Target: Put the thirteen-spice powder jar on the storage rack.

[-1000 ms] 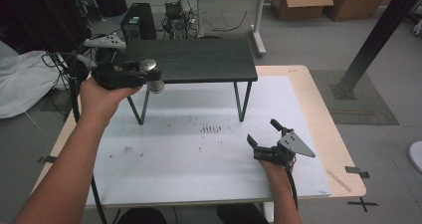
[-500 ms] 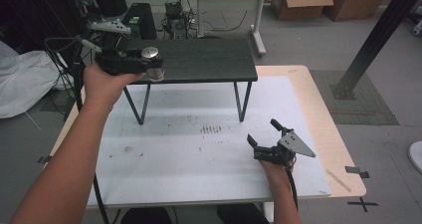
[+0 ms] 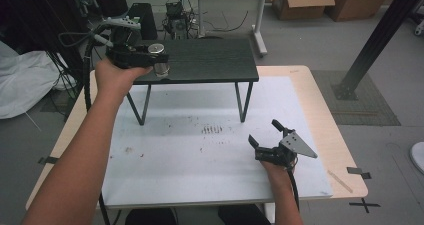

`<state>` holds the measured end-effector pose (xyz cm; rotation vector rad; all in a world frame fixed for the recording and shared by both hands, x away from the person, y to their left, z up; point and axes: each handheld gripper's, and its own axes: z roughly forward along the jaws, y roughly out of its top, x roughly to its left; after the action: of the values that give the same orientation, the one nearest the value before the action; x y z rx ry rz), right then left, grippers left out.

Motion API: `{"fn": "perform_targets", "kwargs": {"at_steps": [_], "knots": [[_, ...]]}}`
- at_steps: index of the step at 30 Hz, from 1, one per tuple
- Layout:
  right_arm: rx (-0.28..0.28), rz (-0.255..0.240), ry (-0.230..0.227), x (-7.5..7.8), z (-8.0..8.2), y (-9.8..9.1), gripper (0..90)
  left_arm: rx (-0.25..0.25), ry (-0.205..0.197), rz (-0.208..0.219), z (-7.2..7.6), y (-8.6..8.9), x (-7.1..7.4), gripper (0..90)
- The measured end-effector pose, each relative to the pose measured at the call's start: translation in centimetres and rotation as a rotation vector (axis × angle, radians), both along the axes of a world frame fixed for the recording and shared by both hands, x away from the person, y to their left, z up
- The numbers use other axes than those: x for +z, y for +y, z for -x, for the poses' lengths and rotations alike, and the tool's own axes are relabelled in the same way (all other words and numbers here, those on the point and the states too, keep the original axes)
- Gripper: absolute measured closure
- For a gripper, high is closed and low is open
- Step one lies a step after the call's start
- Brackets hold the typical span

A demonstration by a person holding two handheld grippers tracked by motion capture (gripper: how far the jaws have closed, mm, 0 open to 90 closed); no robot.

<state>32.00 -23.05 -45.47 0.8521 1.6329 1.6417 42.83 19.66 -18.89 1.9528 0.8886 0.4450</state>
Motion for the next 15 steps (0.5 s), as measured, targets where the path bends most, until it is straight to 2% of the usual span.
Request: {"fn": "perform_targets", "kwargs": {"at_steps": [8, 15], "knots": [[0.0, -0.001, 0.0, 0.0, 0.0, 0.0, 0.0, 0.022, 0.005, -0.014, -1.3, -0.8, -0.6, 48.8], [0.0, -0.001, -0.003, 0.0, 0.0, 0.0, 0.0, 0.041, 0.006, -0.033, -1.8, -1.1, -1.1, 48.8]]}}
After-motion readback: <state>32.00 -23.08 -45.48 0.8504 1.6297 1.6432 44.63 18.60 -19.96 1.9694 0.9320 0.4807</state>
